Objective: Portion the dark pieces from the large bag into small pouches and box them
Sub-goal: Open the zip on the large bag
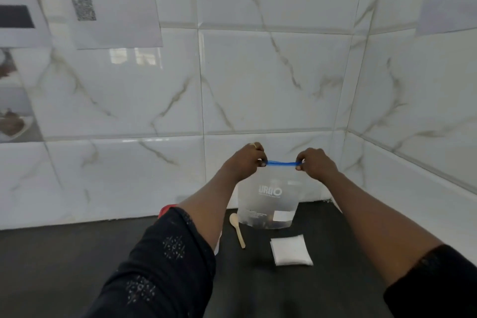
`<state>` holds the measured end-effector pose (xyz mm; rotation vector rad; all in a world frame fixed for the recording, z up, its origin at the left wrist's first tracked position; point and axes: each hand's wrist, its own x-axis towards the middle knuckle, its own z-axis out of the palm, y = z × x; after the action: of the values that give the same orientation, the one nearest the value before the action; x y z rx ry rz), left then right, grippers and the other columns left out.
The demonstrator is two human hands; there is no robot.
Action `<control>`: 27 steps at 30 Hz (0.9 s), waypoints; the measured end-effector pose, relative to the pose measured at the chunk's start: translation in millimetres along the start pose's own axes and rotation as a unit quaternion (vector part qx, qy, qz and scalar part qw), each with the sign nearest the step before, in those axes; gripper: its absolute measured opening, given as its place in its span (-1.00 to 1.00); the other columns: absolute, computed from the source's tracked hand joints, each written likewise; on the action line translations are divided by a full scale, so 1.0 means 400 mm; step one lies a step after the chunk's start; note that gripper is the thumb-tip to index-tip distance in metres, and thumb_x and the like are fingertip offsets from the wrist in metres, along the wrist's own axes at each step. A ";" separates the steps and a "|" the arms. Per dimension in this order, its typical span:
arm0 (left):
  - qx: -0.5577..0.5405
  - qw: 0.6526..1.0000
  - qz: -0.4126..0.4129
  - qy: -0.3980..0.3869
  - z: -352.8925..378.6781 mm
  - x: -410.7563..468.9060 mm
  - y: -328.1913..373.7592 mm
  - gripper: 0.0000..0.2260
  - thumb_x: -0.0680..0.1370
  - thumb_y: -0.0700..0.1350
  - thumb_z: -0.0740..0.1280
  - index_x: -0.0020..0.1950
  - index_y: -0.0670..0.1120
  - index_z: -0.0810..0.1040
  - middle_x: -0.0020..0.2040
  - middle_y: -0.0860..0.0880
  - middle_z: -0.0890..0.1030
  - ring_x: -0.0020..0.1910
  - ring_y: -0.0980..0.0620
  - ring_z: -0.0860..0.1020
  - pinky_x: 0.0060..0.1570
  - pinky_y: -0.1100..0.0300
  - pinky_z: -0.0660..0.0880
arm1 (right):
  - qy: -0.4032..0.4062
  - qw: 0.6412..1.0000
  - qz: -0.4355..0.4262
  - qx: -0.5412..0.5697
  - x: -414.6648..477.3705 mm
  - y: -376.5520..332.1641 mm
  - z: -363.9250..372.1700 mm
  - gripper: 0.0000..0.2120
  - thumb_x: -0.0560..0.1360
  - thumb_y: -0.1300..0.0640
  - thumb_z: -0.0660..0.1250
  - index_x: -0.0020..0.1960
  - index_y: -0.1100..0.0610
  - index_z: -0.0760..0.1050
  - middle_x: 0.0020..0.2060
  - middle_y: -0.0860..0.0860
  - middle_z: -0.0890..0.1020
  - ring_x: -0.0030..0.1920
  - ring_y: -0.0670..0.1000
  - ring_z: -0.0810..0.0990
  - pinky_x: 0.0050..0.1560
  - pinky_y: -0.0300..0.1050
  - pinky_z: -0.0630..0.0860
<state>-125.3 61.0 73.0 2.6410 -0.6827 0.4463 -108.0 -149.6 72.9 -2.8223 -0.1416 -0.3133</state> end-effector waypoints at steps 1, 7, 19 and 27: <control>-0.012 1.000 -0.004 0.013 -0.009 -0.017 0.003 -0.85 0.53 -0.28 0.30 0.04 -0.23 0.63 0.10 -0.15 0.51 0.07 -0.06 0.46 0.00 0.28 0.32 | 0.007 1.000 -0.006 0.002 -0.010 -0.011 -0.009 -0.80 0.51 0.12 0.36 0.11 0.13 0.59 0.11 0.12 0.56 0.10 0.11 0.53 0.08 -0.05 0.47; -0.045 0.995 -0.089 -0.019 -0.033 -0.136 -0.021 -0.86 0.56 -0.21 0.22 0.00 -0.14 0.56 -0.14 -0.14 0.58 -0.13 -0.13 0.53 -0.15 0.11 0.44 | -0.034 0.998 -0.056 -0.006 -0.073 -0.093 -0.015 -0.81 0.53 0.17 0.33 0.12 0.17 0.59 0.09 0.12 0.57 -0.08 0.01 0.47 0.03 -0.09 0.47; 0.006 0.991 -0.126 0.040 -0.011 -0.412 -0.136 -0.76 0.60 -0.16 0.17 0.17 -0.14 0.57 0.07 -0.11 0.60 0.08 -0.08 0.49 0.06 0.15 0.35 | -0.010 0.977 -0.030 0.210 -0.209 -0.244 0.144 -0.75 0.42 0.27 0.42 -0.36 0.05 0.47 -0.42 -0.04 0.60 -0.41 -0.14 0.48 -0.24 -0.18 0.47; 0.050 0.984 -0.156 0.069 0.015 -0.447 -0.152 -0.77 0.61 -0.10 0.18 0.12 -0.09 0.60 -0.01 -0.08 0.65 0.02 -0.08 0.50 -0.03 0.12 0.33 | -0.001 0.934 0.030 0.355 -0.256 -0.262 0.204 -0.81 0.47 0.48 0.23 -0.15 0.28 0.57 -0.35 0.14 0.59 -0.48 -0.15 0.57 -0.42 -0.35 0.53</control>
<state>-241.6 178.4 -18.5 2.7130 -0.2036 0.5755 -204.5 -31.8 2.8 -2.1027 -0.1335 -0.1917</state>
